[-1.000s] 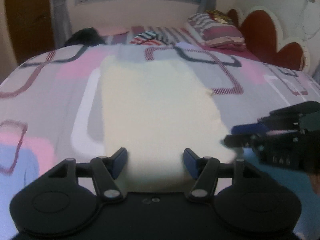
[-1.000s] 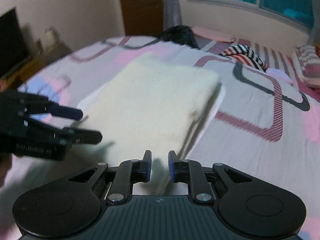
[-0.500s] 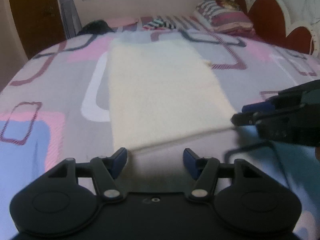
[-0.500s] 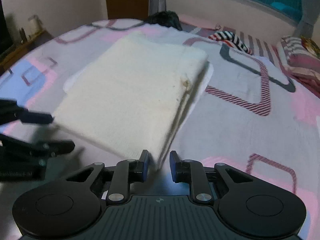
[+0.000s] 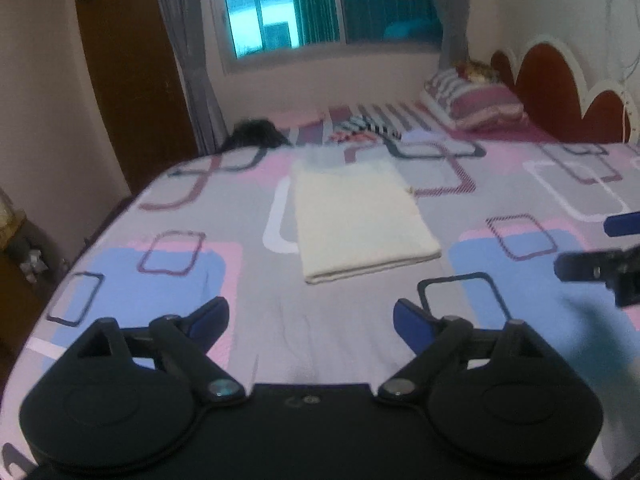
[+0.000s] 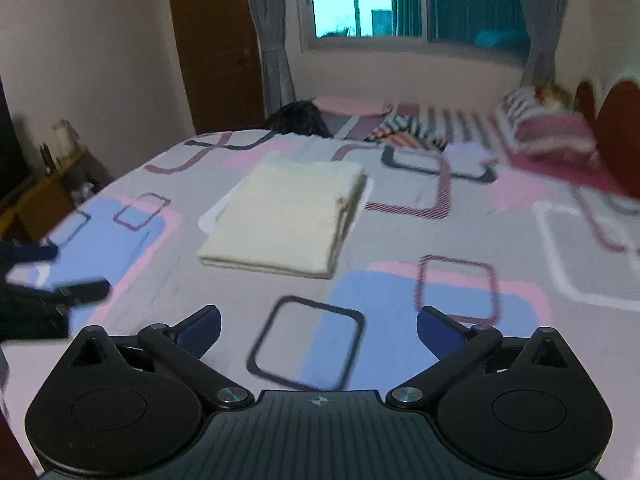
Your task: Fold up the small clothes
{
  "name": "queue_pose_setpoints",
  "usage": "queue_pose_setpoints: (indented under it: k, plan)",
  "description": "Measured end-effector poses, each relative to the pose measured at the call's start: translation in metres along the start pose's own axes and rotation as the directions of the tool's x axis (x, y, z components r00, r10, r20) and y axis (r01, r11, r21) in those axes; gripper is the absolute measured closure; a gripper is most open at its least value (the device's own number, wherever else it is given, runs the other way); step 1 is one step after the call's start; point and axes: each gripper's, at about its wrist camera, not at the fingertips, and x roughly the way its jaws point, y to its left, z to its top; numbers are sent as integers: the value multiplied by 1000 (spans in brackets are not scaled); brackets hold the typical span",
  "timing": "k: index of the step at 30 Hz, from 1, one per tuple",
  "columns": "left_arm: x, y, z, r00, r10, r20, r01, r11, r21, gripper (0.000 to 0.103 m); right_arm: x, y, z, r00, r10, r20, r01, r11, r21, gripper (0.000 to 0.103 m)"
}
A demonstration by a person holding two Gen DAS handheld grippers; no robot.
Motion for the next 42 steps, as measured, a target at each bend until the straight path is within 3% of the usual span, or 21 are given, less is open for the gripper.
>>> queue_pose_setpoints:
  k: [5, 8, 12, 13, 14, 15, 17, 18, 19, 20, 21, 22, 34, 42]
  plan:
    - [-39, -11, -4, 996, 10, 88, -14, 999, 45, 14, -38, 8, -13, 998, -23, 59, 24, 1000, -11, 0]
    - [-54, -21, -5, 995, -2, 99, -3, 998, 55, 14, -53, 13, -11, 996, -28, 89, 29, 1000, -10, 0]
    - [-63, -23, -3, 994, -69, 79, 68, 998, 15, 18, -69, 17, -8, 992, -15, 128, 18, 1000, -24, 0]
    - [-65, -23, -3, 992, -99, 84, 98, 995, 10, 24, -72, 18, -8, 991, -10, 133, 14, 999, -29, 0]
    - [-66, -24, -2, 993, -94, 75, 93, 996, 9, 70, -74, 19, -8, 991, -8, 137, 13, 999, -33, 0]
    - [-65, -24, -1, 996, -74, 56, 75, 997, -8, 103, -77, 19, -9, 990, -7, 140, 12, 999, -35, 0]
    - [-70, -20, -3, 994, -82, 75, 87, 994, -62, 98, -80, 20, -11, 990, 1, 141, 4, 999, -39, 0]
    - [-72, -21, -3, 995, -63, 79, 68, 996, -59, 90, -83, 20, -11, 990, 1, 141, 5, 999, -41, 0]
    - [-75, -21, -4, 995, -49, 88, 54, 997, -59, 74, -85, 20, -12, 990, -2, 142, 8, 999, -43, 0]
    - [-77, -22, -4, 995, -35, 98, 42, 997, -68, 25, -86, 20, -13, 990, -4, 144, 10, 999, -44, 0]
    - [-81, -22, -5, 992, -16, 128, 27, 996, -83, 6, -88, 20, -14, 989, -6, 147, 12, 999, -42, 0]
    - [-84, -23, -6, 987, -6, 159, 19, 996, -82, 0, -89, 20, -14, 989, -9, 148, 15, 999, -41, 0]
    - [-90, -19, -4, 993, -12, 115, 22, 996, -90, 0, -97, 17, -17, 988, -51, 149, 55, 998, -19, 0]
    - [-95, -18, -3, 991, -15, 134, 24, 998, -65, 0, -102, 16, -16, 987, -77, 140, 79, 997, -9, 0]
